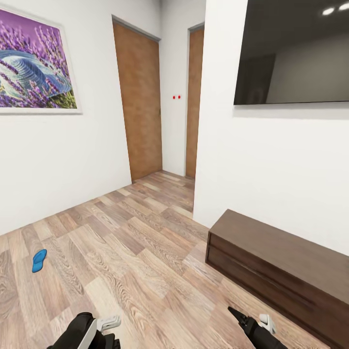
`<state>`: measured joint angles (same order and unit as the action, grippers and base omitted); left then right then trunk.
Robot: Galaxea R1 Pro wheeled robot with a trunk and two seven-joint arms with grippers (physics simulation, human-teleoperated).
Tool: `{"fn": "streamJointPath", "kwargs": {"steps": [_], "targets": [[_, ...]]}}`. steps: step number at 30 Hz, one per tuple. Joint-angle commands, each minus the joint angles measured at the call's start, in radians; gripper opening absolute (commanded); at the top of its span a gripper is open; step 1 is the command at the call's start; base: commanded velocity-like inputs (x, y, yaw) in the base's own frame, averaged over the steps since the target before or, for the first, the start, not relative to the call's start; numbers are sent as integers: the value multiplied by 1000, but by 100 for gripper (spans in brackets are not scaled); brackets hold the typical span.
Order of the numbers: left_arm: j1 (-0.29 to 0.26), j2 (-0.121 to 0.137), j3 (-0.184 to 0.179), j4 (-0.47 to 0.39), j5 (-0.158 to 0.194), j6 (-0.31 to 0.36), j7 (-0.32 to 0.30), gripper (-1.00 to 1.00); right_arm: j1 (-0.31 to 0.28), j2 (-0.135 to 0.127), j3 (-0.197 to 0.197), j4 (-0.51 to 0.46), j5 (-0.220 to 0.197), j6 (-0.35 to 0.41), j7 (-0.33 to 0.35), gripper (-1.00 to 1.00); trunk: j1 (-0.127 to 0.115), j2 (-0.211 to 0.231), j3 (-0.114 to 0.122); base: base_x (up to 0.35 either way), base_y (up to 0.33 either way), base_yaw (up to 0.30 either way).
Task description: In the bedroom, move the book from the bed onto either nightstand, and place the two sandals side by side next to the bed.
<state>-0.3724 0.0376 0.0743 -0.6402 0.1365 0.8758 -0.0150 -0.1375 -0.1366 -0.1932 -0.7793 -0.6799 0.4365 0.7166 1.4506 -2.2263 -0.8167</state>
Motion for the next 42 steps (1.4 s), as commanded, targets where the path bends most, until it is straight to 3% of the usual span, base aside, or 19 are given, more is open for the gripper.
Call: {"fn": "streamJointPath", "kwargs": {"steps": [1,21,31,42], "targets": [[0,1,2,-1,2,5,-2,100,-1,0,-1,0,-7,8,1,100,4,-8,-4,0,0,0],[0,10,6,-2,0,1,-4,100,-1,2,1,0,-8,7,2,100,80,-148,-67,0,0,0],[0,22,9,-3,-1,-33,-1,100,-1,2,2,0,-7,7,1,100,119,-218,-98,0,0,0],[0,32,11,-6,0,-62,2,100,-1,3,4,0,-7,6,1,100,119,-218,-98,0,0,0]]}}
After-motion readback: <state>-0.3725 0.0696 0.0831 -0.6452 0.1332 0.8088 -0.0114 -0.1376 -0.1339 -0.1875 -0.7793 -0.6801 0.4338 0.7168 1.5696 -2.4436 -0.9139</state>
